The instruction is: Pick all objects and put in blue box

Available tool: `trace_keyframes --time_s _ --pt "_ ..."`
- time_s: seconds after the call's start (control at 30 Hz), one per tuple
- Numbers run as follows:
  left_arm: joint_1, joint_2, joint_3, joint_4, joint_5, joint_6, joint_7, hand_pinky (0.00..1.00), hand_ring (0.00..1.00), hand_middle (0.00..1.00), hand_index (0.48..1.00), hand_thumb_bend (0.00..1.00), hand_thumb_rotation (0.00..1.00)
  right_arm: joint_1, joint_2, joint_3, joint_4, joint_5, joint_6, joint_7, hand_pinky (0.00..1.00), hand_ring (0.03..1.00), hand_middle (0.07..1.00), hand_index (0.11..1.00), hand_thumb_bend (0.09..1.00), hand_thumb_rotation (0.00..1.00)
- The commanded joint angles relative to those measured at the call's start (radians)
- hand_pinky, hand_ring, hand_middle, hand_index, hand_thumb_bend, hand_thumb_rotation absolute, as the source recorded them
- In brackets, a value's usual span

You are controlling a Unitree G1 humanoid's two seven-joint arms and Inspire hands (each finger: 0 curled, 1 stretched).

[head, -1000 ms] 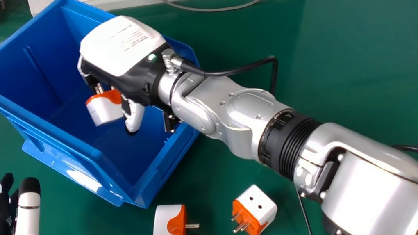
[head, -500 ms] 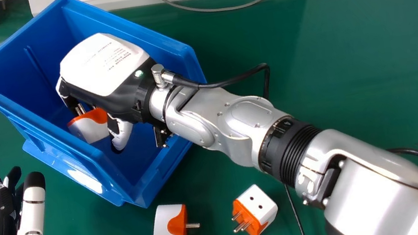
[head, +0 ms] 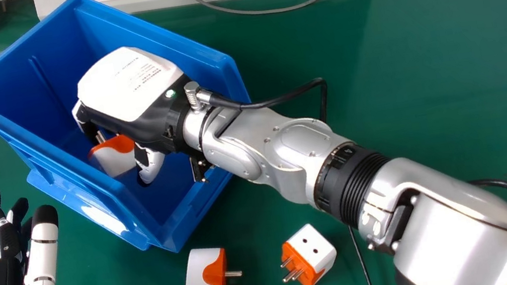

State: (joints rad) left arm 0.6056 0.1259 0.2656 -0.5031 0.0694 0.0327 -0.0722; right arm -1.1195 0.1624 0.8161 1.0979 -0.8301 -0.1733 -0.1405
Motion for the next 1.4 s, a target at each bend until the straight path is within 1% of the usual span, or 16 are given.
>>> trace_keyframes --time_s 0.0,0.1,0.2,0.3,0.47,0.57,0.7,0.83,1.0,1.13,1.2,1.3,1.37 --pt "-0.002 0.001 0.002 -0.023 0.01 -0.003 0.007 0.9 0.96 0.99 1.0 0.42 1.0 0.006 0.057 -0.019 -0.02 0.016 -0.008 -0.009 0.62 0.796 0.844 0.817 0.487 0.0" --pt "-0.006 0.003 -0.001 -0.023 0.014 0.001 0.009 0.9 0.96 0.99 1.0 0.43 1.0 0.007 0.055 -0.023 -0.021 0.017 -0.007 -0.013 0.66 0.851 0.893 0.865 0.477 0.0" --pt "-0.012 0.005 0.0 -0.019 0.016 0.004 0.009 0.9 0.96 0.99 1.0 0.43 1.0 0.01 0.053 -0.028 -0.027 0.018 -0.006 -0.014 0.68 0.87 0.911 0.882 0.47 0.0" --pt "-0.017 0.007 0.002 -0.014 0.012 0.005 0.007 0.9 0.96 0.99 1.0 0.43 1.0 0.017 0.049 -0.03 -0.038 0.016 -0.007 -0.02 0.69 0.882 0.927 0.895 0.46 0.0" --pt "-0.025 0.008 0.004 -0.016 0.009 0.018 0.006 0.9 0.96 0.99 1.0 0.43 1.0 0.026 0.044 -0.034 -0.053 0.013 -0.009 -0.025 0.69 0.884 0.933 0.899 0.453 0.0" --pt "-0.031 0.007 0.001 -0.018 0.013 0.029 0.007 0.9 0.96 0.99 1.0 0.42 1.0 0.033 0.035 -0.04 -0.073 0.016 -0.01 -0.023 0.69 0.882 0.932 0.898 0.452 0.0" --pt "-0.038 0.008 0.003 -0.009 0.01 0.03 0.008 0.9 0.95 0.99 1.0 0.42 1.0 0.047 0.016 -0.048 -0.121 0.015 -0.01 -0.013 0.7 0.882 0.932 0.895 0.448 0.0" --pt "-0.039 0.007 -0.001 -0.015 0.016 0.038 0.01 0.9 0.95 0.99 1.0 0.42 1.0 0.066 -0.007 -0.057 -0.184 0.013 -0.008 -0.001 0.69 0.884 0.929 0.895 0.428 0.0" --pt "-0.041 0.007 -0.001 -0.016 0.017 0.041 0.01 0.9 0.95 0.99 1.0 0.42 1.0 0.075 -0.012 -0.06 -0.205 0.009 -0.001 0.008 0.7 0.885 0.924 0.893 0.41 0.0" --pt "-0.048 0.016 0.007 -0.009 0.006 0.041 0.0 0.9 0.95 0.99 1.0 0.42 1.0 0.143 -0.142 -0.08 -0.455 -0.017 -0.041 0.01 0.69 0.875 0.915 0.883 0.403 0.0" --pt "-0.051 0.02 0.01 -0.004 0.001 0.04 -0.002 0.9 0.95 0.99 1.0 0.42 1.0 0.168 -0.172 -0.089 -0.52 -0.021 -0.043 0.015 0.69 0.866 0.906 0.876 0.404 0.0" --pt "-0.058 0.026 0.02 0.009 -0.009 0.035 -0.009 0.9 0.95 0.99 1.0 0.42 1.0 0.216 -0.223 -0.112 -0.644 -0.036 -0.031 0.029 0.68 0.852 0.892 0.863 0.404 0.0" --pt "-0.061 0.027 0.024 0.014 -0.012 0.033 -0.013 0.9 0.95 0.99 1.0 0.42 1.0 0.235 -0.239 -0.121 -0.692 -0.046 -0.022 0.039 0.68 0.833 0.872 0.847 0.423 0.0"
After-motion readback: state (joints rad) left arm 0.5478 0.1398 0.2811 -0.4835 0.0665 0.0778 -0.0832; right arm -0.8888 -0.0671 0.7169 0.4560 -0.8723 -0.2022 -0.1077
